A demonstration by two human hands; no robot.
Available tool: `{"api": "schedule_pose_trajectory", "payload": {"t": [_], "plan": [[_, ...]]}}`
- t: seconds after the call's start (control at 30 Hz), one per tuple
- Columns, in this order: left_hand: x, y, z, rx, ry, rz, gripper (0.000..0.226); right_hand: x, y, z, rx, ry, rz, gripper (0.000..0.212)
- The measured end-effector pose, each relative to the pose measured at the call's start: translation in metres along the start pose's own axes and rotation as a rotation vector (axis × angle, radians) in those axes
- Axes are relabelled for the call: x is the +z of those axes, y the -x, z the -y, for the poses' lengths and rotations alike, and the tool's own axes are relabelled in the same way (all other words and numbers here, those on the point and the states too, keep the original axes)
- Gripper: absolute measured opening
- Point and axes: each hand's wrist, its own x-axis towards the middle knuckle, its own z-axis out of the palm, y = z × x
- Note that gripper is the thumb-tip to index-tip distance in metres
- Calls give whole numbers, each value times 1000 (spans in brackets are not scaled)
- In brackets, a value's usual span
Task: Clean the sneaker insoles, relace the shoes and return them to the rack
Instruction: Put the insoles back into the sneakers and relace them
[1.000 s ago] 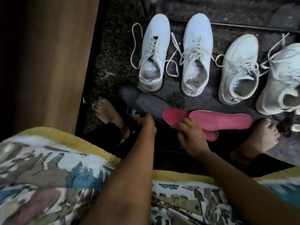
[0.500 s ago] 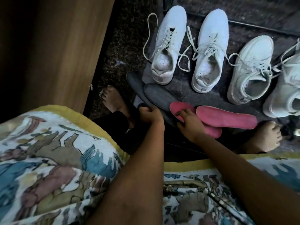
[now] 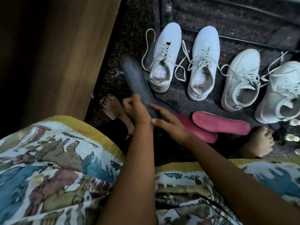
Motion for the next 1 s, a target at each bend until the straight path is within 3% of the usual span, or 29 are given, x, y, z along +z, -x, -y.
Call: {"api": "schedule_pose_trajectory", "payload": {"t": [0.03,0.13,0.23,0.3,0.43,0.7,1.0], "plan": [[3,-4,-8,-109,78,130,18,4,-1,4,-35,18,-50,73],[10,-10,-25,-366,290,494,41,6,-2,16,-117,106,-190,71],[15,-26,-26,-467,296,663,73,6,5,35,-59,229,-252,72],[19,-32,-19,-521,232,705,79,11,13,46,-13,352,-319,72],[33,-25,-11,-648,148,794,59,25,19,55,-16,594,-436,75],[48,-14,8,-749,29,813,28,17,15,47,41,727,-560,67],[55,-21,14,-826,5,779,33,11,0,53,39,927,-597,43]]}}
